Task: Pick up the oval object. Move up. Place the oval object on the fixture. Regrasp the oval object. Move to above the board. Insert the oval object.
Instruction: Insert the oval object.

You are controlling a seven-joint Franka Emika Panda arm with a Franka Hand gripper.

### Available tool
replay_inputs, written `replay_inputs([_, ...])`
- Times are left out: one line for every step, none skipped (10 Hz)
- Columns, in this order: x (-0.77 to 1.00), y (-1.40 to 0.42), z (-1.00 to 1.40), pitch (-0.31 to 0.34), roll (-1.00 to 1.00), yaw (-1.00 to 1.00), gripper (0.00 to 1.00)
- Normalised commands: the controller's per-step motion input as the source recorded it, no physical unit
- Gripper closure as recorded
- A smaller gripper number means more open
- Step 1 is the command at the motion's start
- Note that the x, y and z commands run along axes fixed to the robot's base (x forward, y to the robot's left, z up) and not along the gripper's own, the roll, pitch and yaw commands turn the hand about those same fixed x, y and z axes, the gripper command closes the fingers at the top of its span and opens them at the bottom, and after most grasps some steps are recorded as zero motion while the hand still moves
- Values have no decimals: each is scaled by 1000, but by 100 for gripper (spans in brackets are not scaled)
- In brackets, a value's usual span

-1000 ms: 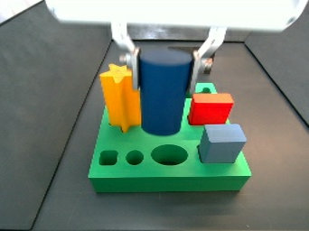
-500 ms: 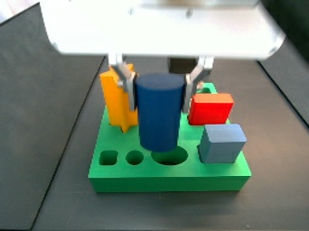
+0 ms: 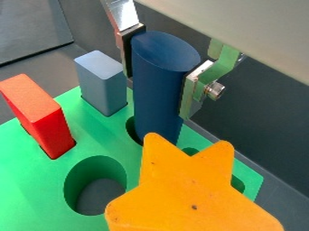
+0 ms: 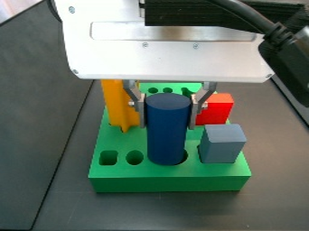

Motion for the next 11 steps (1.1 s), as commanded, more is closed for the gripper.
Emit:
replay_inputs([286, -83, -317, 0, 0, -17, 100])
replay_inputs([431, 0, -443, 0, 0, 0, 100])
replay_inputs([437, 57, -460, 0, 0, 0, 100])
replay_inputs([294, 54, -386, 0, -7, 0, 100])
replay_inputs([94, 214, -83, 4, -51, 17, 100])
replay_inputs([-37, 206, -80, 0, 0, 66, 100])
replay_inputs([-306, 160, -311, -49, 61, 111, 100])
replay_inputs([-394, 0, -700, -150, 176, 143, 100])
replay_inputs([-406, -77, -751, -191, 230, 23, 100])
replay_inputs([-357, -163, -683, -206, 277, 0, 100])
replay_inputs([-251, -220, -634, -246, 254, 0, 100])
